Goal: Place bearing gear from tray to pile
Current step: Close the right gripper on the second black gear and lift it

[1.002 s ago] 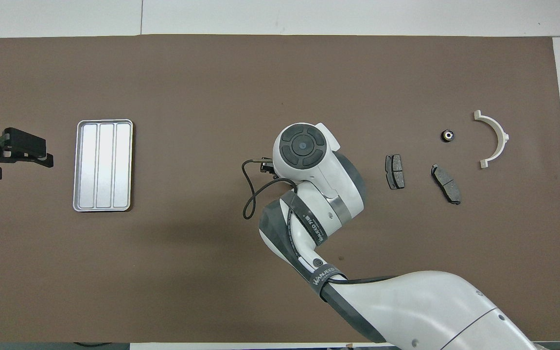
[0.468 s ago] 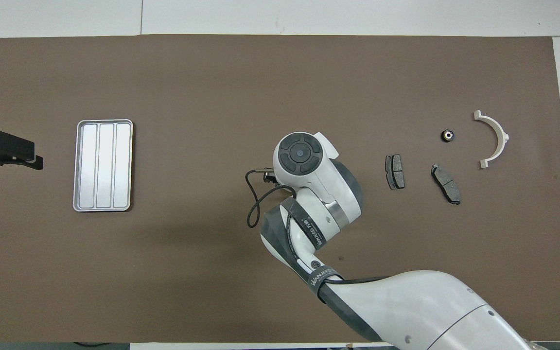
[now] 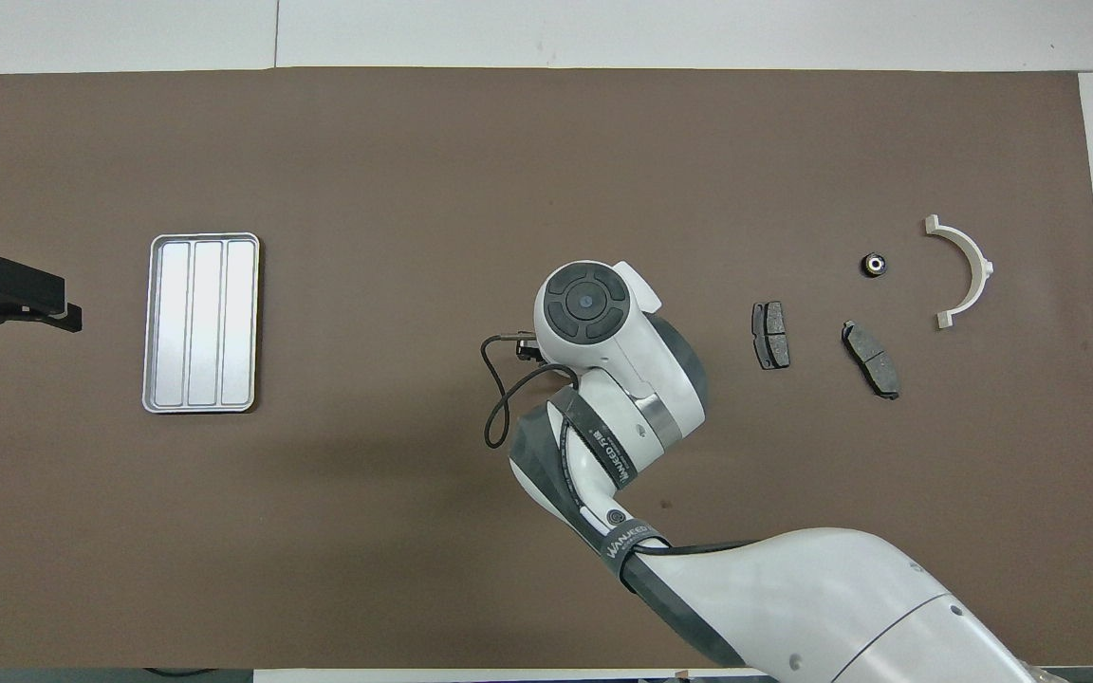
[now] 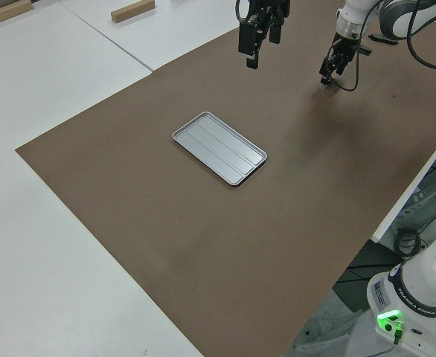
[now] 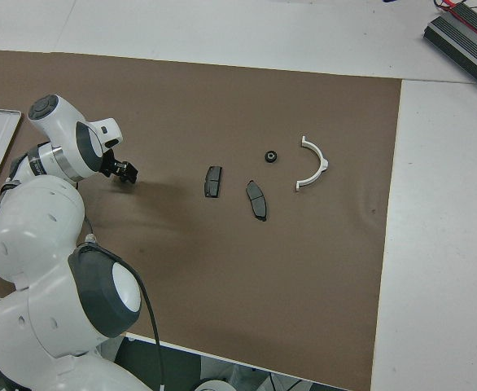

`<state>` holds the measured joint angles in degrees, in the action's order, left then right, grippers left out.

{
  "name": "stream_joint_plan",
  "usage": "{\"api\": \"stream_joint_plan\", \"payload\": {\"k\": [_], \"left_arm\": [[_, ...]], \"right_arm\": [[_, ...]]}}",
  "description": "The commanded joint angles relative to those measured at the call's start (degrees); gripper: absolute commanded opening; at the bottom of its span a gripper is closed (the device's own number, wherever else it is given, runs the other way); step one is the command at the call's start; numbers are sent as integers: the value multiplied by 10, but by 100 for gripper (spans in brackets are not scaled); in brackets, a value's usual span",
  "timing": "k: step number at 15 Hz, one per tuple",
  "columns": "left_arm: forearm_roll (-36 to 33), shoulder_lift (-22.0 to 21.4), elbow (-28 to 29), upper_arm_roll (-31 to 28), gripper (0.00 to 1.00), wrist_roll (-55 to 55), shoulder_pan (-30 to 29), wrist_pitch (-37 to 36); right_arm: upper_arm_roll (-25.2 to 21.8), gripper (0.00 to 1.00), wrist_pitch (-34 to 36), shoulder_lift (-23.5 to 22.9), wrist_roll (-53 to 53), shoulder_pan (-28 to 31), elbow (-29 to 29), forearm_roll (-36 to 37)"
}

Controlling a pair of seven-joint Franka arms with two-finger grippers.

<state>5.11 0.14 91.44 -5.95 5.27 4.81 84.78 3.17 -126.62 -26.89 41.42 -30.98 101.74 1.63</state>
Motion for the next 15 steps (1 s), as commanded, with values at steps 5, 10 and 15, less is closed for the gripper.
{"api": "stream_joint_plan", "payload": {"k": [5, 10, 15], "left_arm": [[-11, -15, 8, 31, 100, -9, -31, 0], [-11, -15, 9, 32, 100, -18, -33, -2], [-28, -11, -1, 35, 100, -19, -32, 2]], "right_arm": [[4, 76, -35, 13, -19, 6, 35, -5], [4, 35, -35, 13, -20, 6, 35, -6], [3, 0, -24, 15, -48, 21, 26, -6]]}}
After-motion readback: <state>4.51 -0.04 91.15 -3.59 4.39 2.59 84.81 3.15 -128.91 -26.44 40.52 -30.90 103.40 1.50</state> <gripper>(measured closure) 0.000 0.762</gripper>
